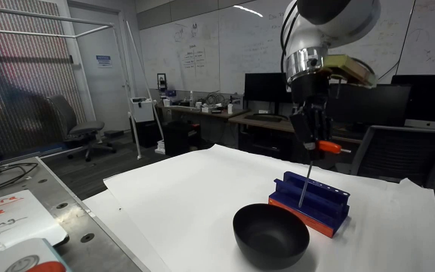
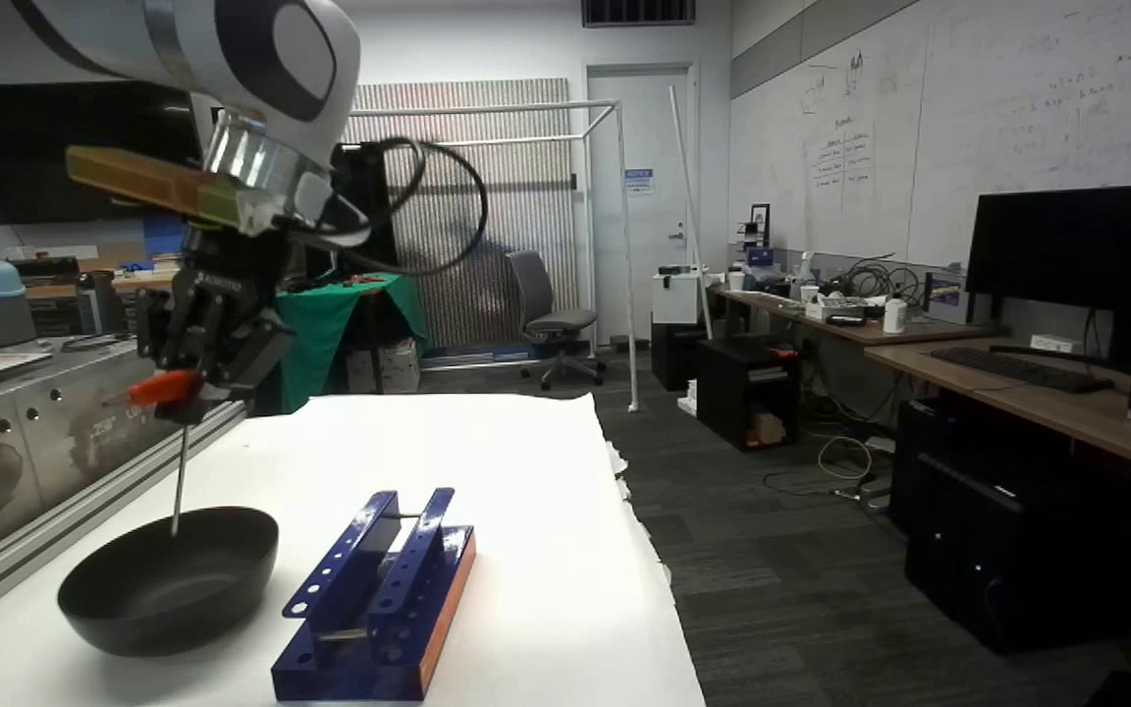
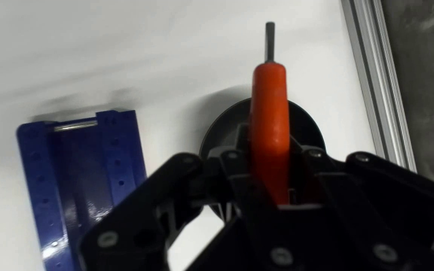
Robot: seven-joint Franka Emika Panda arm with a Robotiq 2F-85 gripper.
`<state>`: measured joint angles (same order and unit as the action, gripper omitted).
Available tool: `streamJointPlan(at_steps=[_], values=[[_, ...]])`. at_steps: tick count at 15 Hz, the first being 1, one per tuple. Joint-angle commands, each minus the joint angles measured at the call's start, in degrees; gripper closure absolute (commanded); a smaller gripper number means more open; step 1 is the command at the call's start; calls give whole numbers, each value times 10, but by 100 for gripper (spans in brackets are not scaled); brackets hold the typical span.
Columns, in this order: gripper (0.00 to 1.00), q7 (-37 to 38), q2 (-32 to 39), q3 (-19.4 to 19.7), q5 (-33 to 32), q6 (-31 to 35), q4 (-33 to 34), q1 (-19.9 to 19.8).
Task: Put the wrench in the bowl
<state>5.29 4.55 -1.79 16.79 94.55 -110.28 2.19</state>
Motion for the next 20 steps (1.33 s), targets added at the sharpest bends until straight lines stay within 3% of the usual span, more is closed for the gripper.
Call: streamJointPlan(at_steps=[1,4,10,11,12,17,20], values=[[86,-103,79,-7,55,-1,19,-6],[86,-161,128,-14,73,-15,34,-10],[82,-179,185,-26,58,-10,62,-6],[56,-177,191,-28,55,-14,70,-6],[56,-177,195,-29,54,-15,74,-6],[17,-183,180,-29,54,-20,78,-13],[0,-183,157,-26,53,-21,73,-19]])
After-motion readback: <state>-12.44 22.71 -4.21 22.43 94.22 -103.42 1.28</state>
